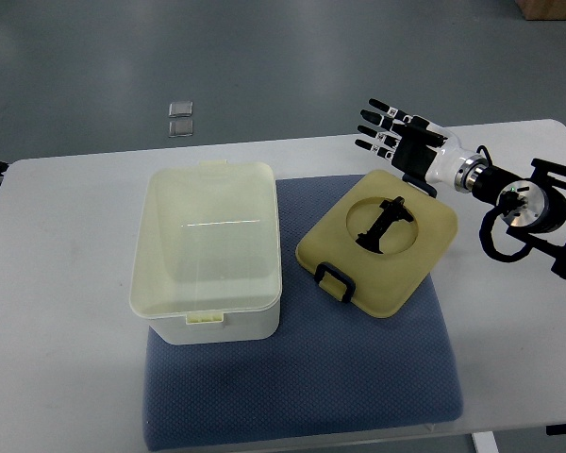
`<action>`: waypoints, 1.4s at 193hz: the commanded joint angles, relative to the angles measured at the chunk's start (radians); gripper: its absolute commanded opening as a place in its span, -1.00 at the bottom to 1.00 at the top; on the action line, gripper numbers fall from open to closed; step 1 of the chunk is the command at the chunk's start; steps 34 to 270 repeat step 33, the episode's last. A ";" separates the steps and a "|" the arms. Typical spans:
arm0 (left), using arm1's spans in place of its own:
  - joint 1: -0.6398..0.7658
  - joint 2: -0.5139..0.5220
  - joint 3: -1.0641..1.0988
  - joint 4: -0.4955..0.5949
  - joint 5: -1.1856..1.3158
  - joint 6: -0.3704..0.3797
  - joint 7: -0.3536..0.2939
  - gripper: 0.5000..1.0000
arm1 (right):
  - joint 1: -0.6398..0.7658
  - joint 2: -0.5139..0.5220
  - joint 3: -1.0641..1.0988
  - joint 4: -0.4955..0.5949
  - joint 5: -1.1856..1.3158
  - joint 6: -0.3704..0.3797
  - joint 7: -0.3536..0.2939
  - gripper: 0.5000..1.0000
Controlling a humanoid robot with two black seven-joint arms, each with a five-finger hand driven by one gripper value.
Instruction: Open white storage box with right hand
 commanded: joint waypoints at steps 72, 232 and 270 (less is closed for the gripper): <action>0.000 0.000 0.000 0.000 0.000 0.000 0.000 1.00 | -0.005 -0.007 0.000 0.000 -0.002 0.004 0.000 0.76; 0.000 0.000 0.000 0.000 0.000 0.000 0.000 1.00 | -0.005 -0.007 0.000 0.000 -0.002 0.004 0.000 0.76; 0.000 0.000 0.000 0.000 0.000 0.000 0.000 1.00 | -0.005 -0.007 0.000 0.000 -0.002 0.004 0.000 0.76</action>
